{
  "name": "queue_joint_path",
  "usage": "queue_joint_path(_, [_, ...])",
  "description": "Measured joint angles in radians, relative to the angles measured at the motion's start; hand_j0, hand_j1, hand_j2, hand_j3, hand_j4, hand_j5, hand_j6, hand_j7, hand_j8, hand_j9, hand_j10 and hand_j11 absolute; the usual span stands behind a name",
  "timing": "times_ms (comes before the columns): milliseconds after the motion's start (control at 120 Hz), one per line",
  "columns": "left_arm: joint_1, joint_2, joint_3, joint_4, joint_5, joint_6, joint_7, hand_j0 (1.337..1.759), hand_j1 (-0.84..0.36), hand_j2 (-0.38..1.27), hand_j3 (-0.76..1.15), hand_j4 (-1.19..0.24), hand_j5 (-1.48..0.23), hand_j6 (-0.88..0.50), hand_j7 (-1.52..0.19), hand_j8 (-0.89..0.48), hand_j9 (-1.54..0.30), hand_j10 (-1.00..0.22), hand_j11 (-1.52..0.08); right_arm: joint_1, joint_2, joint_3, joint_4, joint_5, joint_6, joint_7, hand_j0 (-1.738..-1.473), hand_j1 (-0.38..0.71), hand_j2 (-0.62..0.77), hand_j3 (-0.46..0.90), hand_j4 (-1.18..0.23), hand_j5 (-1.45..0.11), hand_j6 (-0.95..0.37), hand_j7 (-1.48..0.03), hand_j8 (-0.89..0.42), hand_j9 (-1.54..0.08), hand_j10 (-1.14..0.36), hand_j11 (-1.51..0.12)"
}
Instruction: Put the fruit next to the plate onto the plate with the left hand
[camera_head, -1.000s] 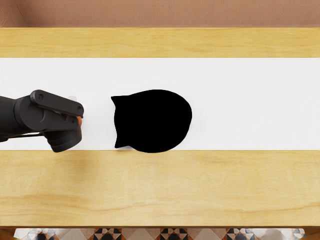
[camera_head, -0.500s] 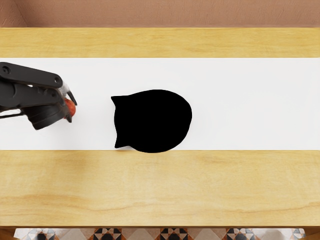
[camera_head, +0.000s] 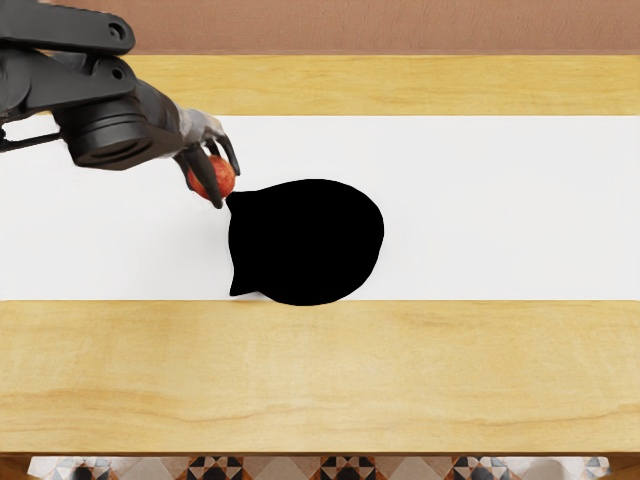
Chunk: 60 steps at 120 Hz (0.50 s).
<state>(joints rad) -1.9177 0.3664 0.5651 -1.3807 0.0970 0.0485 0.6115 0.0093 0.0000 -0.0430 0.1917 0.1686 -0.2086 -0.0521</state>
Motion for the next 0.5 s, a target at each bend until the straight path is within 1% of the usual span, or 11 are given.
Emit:
queue_joint_path(25, [-0.002, -0.017, -0.005, 0.001, -0.010, -0.007, 0.000, 1.637, -0.48, 0.44, 0.00, -0.34, -1.21, -0.12, -1.14, -0.15, -1.16, -0.56, -1.19, 0.000, 0.000, 0.000, 0.000, 0.000, 0.000, 0.000, -1.658, -0.31, -0.01, 0.00, -0.04, -0.05, -0.04, -0.05, -0.04, -0.05, -0.04, -0.05])
queue_joint_path(92, [-0.010, -0.071, -0.019, 0.007, -0.033, -0.018, 0.000, 1.638, -0.46, 0.36, 0.00, -0.35, -1.21, -0.13, -1.14, -0.16, -1.16, -0.56, -1.19, 0.000, 0.000, 0.000, 0.000, 0.000, 0.000, 0.000, -1.658, -0.31, -0.01, 0.00, -0.04, -0.05, -0.04, -0.05, -0.04, -0.05, -0.04, -0.05])
queue_joint_path(125, [-0.013, -0.080, -0.024, 0.013, -0.045, -0.022, 0.000, 1.638, -0.44, 0.33, 0.00, -0.36, -1.21, -0.14, -1.15, -0.17, -1.16, -0.57, -1.19, 0.000, 0.000, 0.000, 0.000, 0.000, 0.000, 0.000, -1.658, -0.31, -0.01, 0.00, -0.04, -0.05, -0.04, -0.05, -0.04, -0.05, -0.04, -0.05])
queue_joint_path(167, [-0.008, -0.139, -0.029, 0.025, -0.050, -0.022, 0.000, 1.638, -0.42, 0.30, 0.00, -0.39, -1.19, -0.16, -1.14, -0.19, -1.16, -0.59, -1.19, 0.000, 0.000, 0.000, 0.000, 0.000, 0.000, 0.000, -1.658, -0.31, -0.01, 0.00, -0.04, -0.05, -0.04, -0.05, -0.04, -0.05, -0.04, -0.05])
queue_joint_path(183, [-0.003, -0.156, -0.032, 0.031, -0.055, -0.023, 0.000, 1.638, -0.41, 0.29, 0.00, -0.39, -1.20, -0.17, -1.15, -0.18, -1.16, -0.59, -1.19, 0.000, 0.000, 0.000, 0.000, 0.000, 0.000, 0.000, -1.658, -0.31, -0.01, 0.00, -0.04, -0.05, -0.04, -0.05, -0.04, -0.05, -0.04, -0.05])
queue_joint_path(267, [0.003, -0.220, -0.041, 0.067, -0.073, -0.023, -0.001, 1.639, -0.38, 0.26, 0.00, -0.40, -1.20, -0.18, -1.16, -0.19, -1.17, -0.61, -1.19, 0.000, 0.000, 0.000, 0.000, 0.000, 0.000, 0.000, -1.658, -0.31, -0.01, 0.00, -0.04, -0.05, -0.04, -0.05, -0.04, -0.05, -0.04, -0.05])
queue_joint_path(358, [0.016, -0.268, -0.044, 0.112, -0.079, -0.018, -0.001, 1.639, -0.36, 0.22, 0.00, -0.43, -1.18, -0.22, -1.18, -0.21, -1.18, -0.63, -1.20, 0.001, 0.000, 0.000, 0.000, 0.000, 0.000, 0.000, -1.658, -0.31, -0.01, 0.00, -0.04, -0.05, -0.04, -0.05, -0.04, -0.05, -0.04, -0.05])
queue_joint_path(442, [0.034, -0.294, -0.041, 0.154, -0.079, -0.015, 0.000, 1.639, -0.32, 0.21, 0.00, -0.46, -1.20, -0.21, -1.18, -0.23, -1.18, -0.64, -1.20, 0.001, 0.000, 0.000, 0.000, 0.000, 0.000, 0.000, -1.658, -0.31, -0.01, 0.00, -0.04, -0.05, -0.04, -0.05, -0.04, -0.05, -0.04, -0.05])
queue_joint_path(467, [0.038, -0.299, -0.040, 0.164, -0.076, -0.014, 0.001, 1.639, -0.31, 0.20, 0.00, -0.47, -1.20, -0.22, -1.17, -0.25, -1.18, -0.65, -1.19, 0.001, 0.000, 0.000, 0.000, 0.000, 0.000, 0.000, -1.658, -0.31, -0.01, 0.00, -0.04, -0.05, -0.04, -0.05, -0.04, -0.05, -0.04, -0.05])
queue_joint_path(475, [0.039, -0.299, -0.040, 0.168, -0.076, -0.014, 0.001, 1.639, -0.30, 0.16, 0.00, -0.47, -1.20, -0.22, -1.17, -0.25, -1.18, -0.65, -1.19, 0.001, 0.000, 0.000, 0.000, 0.000, 0.000, 0.000, -1.658, -0.31, -0.01, 0.00, -0.04, -0.05, -0.04, -0.05, -0.04, -0.05, -0.04, -0.05])
queue_joint_path(500, [0.045, -0.300, -0.039, 0.178, -0.074, -0.012, 0.001, 1.640, -0.29, 0.19, 0.00, -0.49, -1.20, -0.23, -1.16, -0.26, -1.18, -0.67, -1.19, 0.001, 0.000, 0.000, 0.000, 0.000, 0.000, 0.000, -1.658, -0.31, -0.01, 0.00, -0.04, -0.05, -0.04, -0.05, -0.04, -0.05, -0.04, -0.05])
